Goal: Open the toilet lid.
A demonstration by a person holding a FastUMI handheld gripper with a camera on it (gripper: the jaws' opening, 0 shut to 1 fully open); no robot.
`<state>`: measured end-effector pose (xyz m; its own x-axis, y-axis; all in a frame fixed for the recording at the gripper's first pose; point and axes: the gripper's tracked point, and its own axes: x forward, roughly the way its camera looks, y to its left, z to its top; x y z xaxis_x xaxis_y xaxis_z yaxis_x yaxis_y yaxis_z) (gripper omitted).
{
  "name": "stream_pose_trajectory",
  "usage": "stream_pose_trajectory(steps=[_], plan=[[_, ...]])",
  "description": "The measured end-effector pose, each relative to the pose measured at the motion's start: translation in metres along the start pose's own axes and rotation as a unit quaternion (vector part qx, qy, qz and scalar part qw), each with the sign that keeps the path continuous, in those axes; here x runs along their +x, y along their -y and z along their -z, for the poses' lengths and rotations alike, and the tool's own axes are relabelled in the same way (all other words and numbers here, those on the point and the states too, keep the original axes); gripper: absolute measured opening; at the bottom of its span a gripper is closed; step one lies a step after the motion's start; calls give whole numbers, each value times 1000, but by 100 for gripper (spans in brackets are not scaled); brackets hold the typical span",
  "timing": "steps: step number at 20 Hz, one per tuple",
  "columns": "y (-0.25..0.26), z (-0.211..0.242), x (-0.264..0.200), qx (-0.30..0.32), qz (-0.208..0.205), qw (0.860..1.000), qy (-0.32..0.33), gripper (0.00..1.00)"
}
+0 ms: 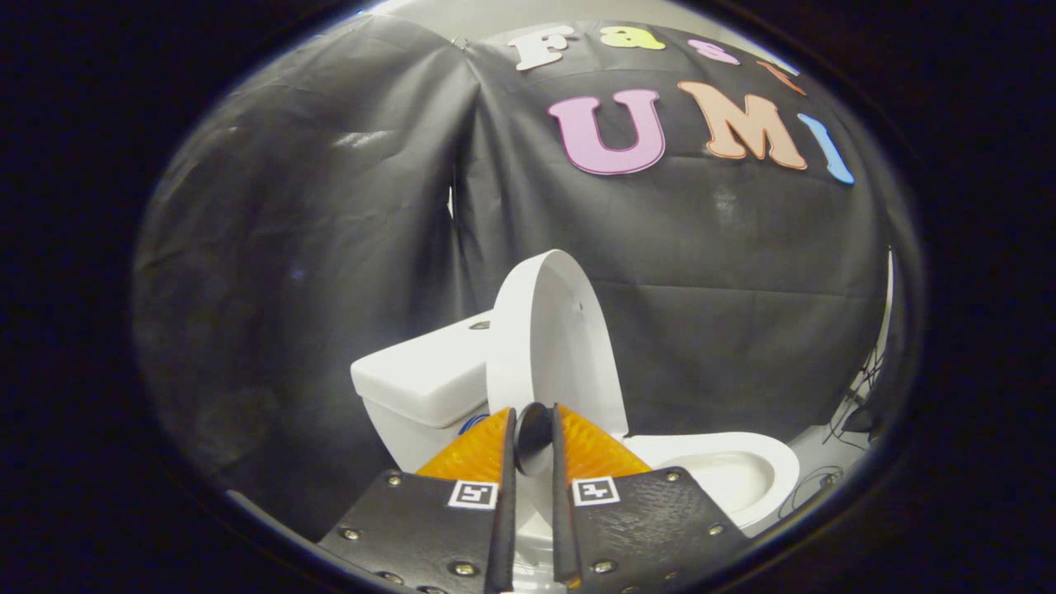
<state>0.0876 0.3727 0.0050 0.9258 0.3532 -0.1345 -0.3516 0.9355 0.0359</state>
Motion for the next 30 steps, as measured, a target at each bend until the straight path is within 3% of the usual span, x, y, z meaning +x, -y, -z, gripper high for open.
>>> stream_pose_trajectory(steps=[11, 20, 27, 30], plan=[[2, -7, -20, 23, -36, 999, -17, 32], [32, -28, -46, 38, -24, 999, -3, 72], [70, -44, -65, 35, 5, 999, 25, 92], [85, -51, -68, 49, 8, 998, 36, 92]])
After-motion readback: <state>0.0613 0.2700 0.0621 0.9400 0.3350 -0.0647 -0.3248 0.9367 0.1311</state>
